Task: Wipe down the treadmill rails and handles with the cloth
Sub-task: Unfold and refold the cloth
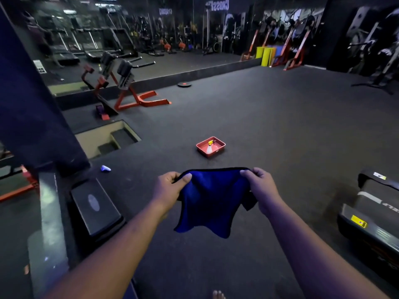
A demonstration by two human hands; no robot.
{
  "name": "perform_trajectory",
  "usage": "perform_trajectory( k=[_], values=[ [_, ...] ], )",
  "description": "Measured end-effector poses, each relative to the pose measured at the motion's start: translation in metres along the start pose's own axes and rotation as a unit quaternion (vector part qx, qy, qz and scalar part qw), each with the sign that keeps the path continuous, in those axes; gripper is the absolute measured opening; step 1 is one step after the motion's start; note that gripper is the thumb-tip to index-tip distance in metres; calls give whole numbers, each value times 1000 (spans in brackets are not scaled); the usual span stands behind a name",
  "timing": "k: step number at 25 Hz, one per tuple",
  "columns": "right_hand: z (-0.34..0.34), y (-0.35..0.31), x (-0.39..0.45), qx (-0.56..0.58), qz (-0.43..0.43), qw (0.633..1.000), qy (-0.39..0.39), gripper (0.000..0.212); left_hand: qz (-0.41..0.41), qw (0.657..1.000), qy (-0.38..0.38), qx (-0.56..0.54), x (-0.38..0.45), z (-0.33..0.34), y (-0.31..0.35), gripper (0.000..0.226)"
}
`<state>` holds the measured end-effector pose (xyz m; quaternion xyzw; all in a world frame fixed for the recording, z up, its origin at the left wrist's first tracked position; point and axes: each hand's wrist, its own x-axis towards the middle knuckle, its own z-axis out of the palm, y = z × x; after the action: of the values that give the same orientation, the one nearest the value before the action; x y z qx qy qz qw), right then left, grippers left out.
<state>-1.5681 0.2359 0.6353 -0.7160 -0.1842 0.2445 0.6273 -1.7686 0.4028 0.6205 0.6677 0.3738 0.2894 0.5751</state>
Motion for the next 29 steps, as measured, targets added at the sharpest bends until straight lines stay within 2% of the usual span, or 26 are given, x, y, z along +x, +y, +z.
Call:
perform_trajectory(
  k=[4, 8, 11, 13, 15, 16, 18, 19, 21, 22, 24, 26, 27, 29],
  values=[
    [58, 7, 82, 5, -48, 998, -52, 23, -12, 999, -15, -38, 86, 47, 1, 19],
    [98, -2, 171, -103, -119, 982, -106, 17, -25, 998, -23, -45, 173, 80, 12, 13],
    [113, -14, 230, -141, -139, 969, -145, 7, -28, 994, -36, -94, 230, 87, 16, 13],
    [121, -23, 271, -163, -148, 952, -212, 18, -16, 994, -65, -91, 272, 80, 15, 27],
    [134, -33, 319, -175, -142, 939, -258, 28, -1, 996, -74, -39, 324, 71, 11, 26],
    [143, -37, 345, -173, -148, 940, -254, 29, 1, 997, -80, -23, 350, 67, 9, 21],
    [158, -46, 395, -184, -192, 944, -197, 29, -4, 996, -90, -14, 398, 62, 11, 17],
    [166, -51, 418, -206, -201, 942, -173, 39, -9, 995, -97, -22, 422, 58, 16, 16],
    [188, -57, 461, -197, -125, 954, -188, 62, -16, 991, -117, -70, 473, 47, 26, 18],
    [202, -61, 479, -149, -50, 965, -209, 63, -19, 985, -131, -109, 502, 40, 33, 21],
    [226, -61, 507, -65, 74, 965, -245, 55, -13, 973, -148, -177, 548, 31, 61, 22],
    [248, -58, 540, -15, 104, 959, -262, 58, 16, 960, -151, -235, 599, 18, 80, 13],
    [257, -61, 552, 25, 89, 960, -263, 51, 13, 953, -151, -262, 621, 12, 87, 18],
    [281, -75, 585, 128, 57, 963, -229, 35, -27, 945, -199, -260, 673, 0, 77, 59]
  ],
)
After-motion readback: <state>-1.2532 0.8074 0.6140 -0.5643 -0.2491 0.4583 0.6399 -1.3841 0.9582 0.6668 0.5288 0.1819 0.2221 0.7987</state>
